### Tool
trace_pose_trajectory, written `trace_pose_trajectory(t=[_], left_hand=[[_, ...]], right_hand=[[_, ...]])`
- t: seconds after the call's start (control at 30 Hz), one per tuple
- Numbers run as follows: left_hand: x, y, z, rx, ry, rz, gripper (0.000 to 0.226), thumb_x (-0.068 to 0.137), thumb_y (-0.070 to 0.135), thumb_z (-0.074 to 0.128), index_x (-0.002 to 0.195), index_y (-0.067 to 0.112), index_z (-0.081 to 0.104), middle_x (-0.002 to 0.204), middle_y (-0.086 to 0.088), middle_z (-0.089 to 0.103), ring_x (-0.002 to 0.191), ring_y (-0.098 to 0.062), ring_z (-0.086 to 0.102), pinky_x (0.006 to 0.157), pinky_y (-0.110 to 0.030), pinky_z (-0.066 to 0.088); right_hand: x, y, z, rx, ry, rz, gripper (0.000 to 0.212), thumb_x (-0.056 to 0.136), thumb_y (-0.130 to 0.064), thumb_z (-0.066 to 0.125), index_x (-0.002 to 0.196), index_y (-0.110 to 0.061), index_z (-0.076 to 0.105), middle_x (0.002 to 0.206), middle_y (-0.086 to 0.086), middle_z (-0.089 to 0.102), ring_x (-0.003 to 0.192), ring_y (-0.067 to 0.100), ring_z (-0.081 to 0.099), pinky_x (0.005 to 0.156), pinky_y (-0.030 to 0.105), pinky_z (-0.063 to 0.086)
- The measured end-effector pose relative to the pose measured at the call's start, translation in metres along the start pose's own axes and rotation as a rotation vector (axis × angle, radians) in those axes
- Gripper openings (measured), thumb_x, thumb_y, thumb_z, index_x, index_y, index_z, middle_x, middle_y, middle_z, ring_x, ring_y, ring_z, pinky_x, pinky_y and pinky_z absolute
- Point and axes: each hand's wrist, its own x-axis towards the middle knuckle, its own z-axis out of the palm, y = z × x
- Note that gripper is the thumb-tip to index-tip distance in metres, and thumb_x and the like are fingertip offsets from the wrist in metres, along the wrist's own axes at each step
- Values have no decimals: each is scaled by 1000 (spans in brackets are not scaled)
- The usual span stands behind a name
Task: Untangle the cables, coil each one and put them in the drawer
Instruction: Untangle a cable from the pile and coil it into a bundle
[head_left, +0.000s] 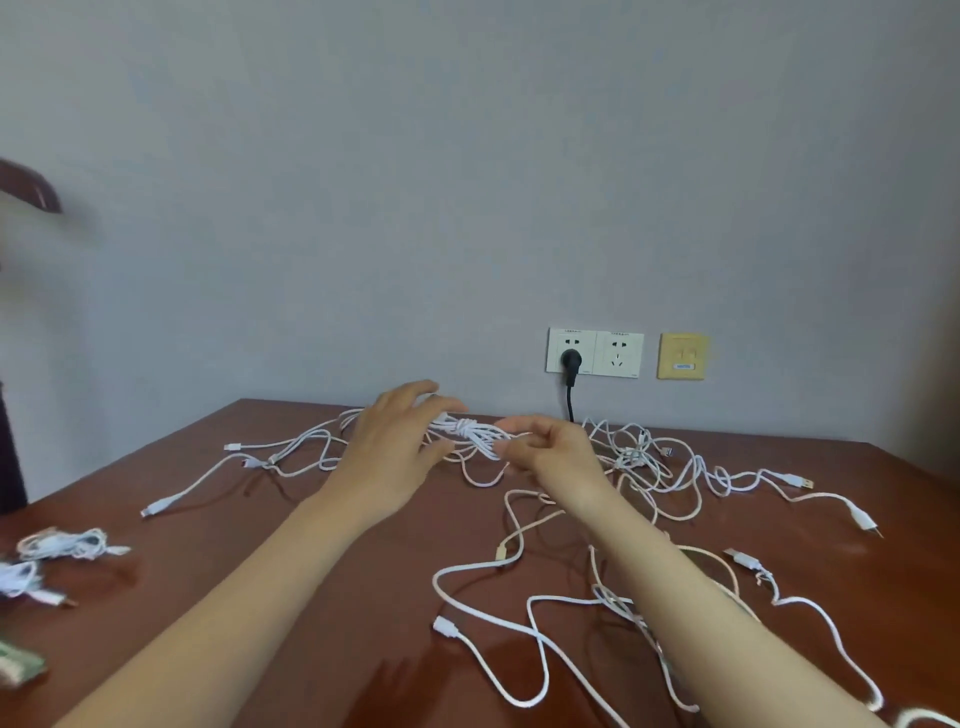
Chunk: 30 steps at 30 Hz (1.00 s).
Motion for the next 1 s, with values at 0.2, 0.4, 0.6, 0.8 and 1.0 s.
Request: trace_pose_trajectory(t=[0.2, 0.4, 0.6, 0.8, 1.0], left_hand=[[-6, -30, -32, 70, -5, 44, 30, 90, 27, 58, 120, 25, 59, 130, 7, 51, 127, -18, 38, 98, -27, 24], [-14, -73, -60, 184, -50, 38, 22, 91, 26, 56, 111, 32, 62, 99, 13, 58, 108, -9, 46, 85, -22, 20], [-25, -122, -91, 255, -191, -47, 20, 88, 25, 61, 105, 33, 64, 99, 10, 63, 103, -11, 48, 84, -25, 31], [-38, -158, -114, 244, -224, -202, 17, 86, 23, 65, 102, 27, 66, 87, 6, 55, 90, -14, 49, 79, -28, 39], [-44, -195, -115, 223, -273, -304, 18, 84, 9, 64, 96, 22, 68, 95, 5, 67, 88, -11, 53, 81, -27, 43]], right_hand=[[3, -16, 49, 13, -72, -41, 16, 83, 3, 63, 91, -10, 62, 62, 1, 57, 39, -3, 50, 44, 9, 37], [12, -16, 102, 5, -131, -59, 22, 81, 3, 63, 78, -18, 61, 48, -10, 55, 38, -2, 47, 48, 11, 39], [22, -17, 160, -66, -235, -86, 16, 81, -3, 65, 90, -15, 65, 62, -4, 58, 54, 5, 52, 65, 19, 43], [32, -19, 206, -93, -333, -89, 18, 83, -4, 62, 98, -14, 64, 71, -4, 59, 58, 8, 53, 55, 14, 43], [48, -3, 253, -143, -382, -83, 16, 82, -4, 61, 90, -18, 62, 76, 10, 63, 60, 15, 52, 66, 27, 49]])
